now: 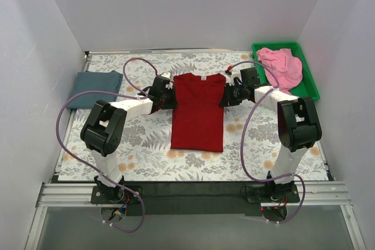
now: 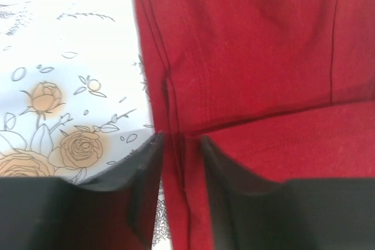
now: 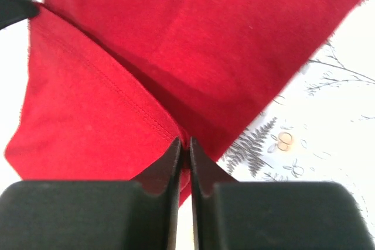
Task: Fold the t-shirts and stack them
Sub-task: Fold the tshirt
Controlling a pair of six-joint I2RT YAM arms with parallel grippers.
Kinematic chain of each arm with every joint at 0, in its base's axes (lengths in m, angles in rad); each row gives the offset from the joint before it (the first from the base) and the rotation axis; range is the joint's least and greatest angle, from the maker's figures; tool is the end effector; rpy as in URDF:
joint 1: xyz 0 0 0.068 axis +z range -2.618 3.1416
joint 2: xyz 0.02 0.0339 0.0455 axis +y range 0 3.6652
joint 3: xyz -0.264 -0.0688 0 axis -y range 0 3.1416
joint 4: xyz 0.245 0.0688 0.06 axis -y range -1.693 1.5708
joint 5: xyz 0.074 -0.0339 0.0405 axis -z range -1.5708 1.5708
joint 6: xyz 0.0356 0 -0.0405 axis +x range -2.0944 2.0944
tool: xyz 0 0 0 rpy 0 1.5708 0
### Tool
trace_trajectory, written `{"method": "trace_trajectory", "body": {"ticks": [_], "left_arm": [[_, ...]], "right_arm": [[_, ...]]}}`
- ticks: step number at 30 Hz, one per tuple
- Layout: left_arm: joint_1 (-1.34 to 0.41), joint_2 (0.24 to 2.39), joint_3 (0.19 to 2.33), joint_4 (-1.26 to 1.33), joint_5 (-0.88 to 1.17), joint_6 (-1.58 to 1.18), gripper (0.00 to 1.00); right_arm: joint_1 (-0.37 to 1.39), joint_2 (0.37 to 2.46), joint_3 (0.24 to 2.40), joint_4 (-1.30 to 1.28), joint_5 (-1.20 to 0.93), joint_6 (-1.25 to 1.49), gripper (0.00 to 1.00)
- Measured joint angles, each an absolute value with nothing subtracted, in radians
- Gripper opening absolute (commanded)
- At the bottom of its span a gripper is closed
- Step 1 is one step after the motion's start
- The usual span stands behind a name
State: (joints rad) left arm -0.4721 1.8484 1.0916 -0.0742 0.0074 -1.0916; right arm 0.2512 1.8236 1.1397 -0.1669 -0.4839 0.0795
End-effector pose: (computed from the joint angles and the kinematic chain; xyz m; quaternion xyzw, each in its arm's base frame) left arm 0.3433 -0.1756 0.1618 -0.2829 0.8884 -0.2572 0.2541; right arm 0.3673 0.1113 0.1815 -0.1620 0.8981 0.2775 0.3004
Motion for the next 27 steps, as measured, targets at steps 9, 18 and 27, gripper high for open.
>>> {"method": "trace_trajectory", "body": {"ticks": [9,18,27], "left_arm": [[-0.482,1.656,1.039,-0.169,-0.071,-1.165,0.64],[-0.644,1.390,0.854,-0.265,-0.024,-1.346,0.47],[-0.656,1.527,0.766,-0.366,0.041,-1.449,0.23]], "right_arm": [[0.300,1.651,1.105,-0.230,-0.339,0.110,0.36],[0.472,1.442,0.882,-0.186,-0.400,0.233,0.31],[0.499,1.451,0.595,-0.107,-0.486,0.322,0.27]]}}
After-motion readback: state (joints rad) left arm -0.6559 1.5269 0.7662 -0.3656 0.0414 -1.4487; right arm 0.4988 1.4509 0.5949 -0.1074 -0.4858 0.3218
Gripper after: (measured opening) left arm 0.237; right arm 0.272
